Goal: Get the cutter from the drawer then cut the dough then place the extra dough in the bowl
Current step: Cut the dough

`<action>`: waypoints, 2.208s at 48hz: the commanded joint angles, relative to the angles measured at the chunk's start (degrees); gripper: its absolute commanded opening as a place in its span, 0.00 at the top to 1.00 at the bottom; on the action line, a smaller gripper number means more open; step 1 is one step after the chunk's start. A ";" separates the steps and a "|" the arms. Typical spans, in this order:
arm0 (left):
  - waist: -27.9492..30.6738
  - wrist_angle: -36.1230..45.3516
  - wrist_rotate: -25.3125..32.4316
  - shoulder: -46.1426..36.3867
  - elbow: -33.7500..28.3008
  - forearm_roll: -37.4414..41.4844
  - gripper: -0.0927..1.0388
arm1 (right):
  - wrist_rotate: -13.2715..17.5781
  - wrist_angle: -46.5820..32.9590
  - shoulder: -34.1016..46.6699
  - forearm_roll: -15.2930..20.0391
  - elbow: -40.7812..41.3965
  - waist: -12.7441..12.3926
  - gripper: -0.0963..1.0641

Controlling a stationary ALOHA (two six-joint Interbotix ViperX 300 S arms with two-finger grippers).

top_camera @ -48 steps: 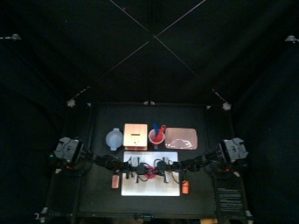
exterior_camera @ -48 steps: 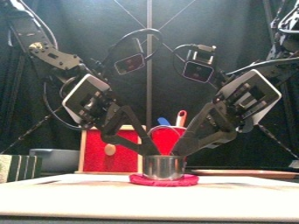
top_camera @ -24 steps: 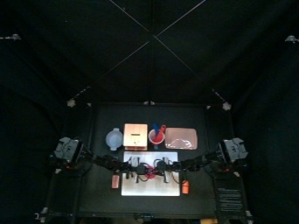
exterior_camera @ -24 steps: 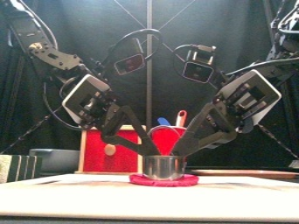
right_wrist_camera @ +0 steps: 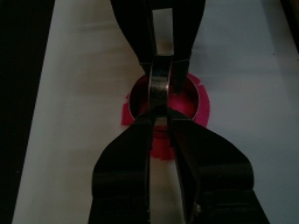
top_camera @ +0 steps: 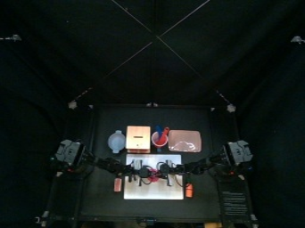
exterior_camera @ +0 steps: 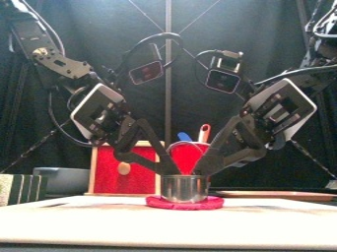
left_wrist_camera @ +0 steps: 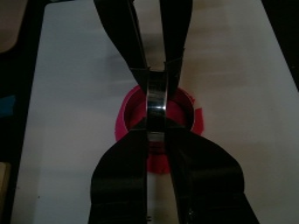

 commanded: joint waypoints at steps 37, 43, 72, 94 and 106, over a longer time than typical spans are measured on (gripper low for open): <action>-1.58 -9.67 0.18 -1.49 -0.09 0.26 0.28 | 0.26 2.90 -4.57 -6.33 -2.20 -1.14 0.48; -1.58 -10.11 0.26 -2.20 -0.09 0.62 0.27 | 0.26 2.99 -5.01 -7.29 -2.20 -1.23 0.48; -1.49 -13.89 1.76 -7.03 1.14 0.26 0.27 | 0.79 3.16 -10.28 -8.09 -2.02 -1.32 0.21; -2.37 -19.69 1.58 -12.22 6.68 -1.49 0.31 | 0.79 5.27 -11.78 -7.91 -3.96 -2.55 0.21; -1.93 -21.18 2.11 -6.50 5.36 -5.45 0.44 | 0.88 9.76 -11.87 -7.65 -6.24 -3.34 0.21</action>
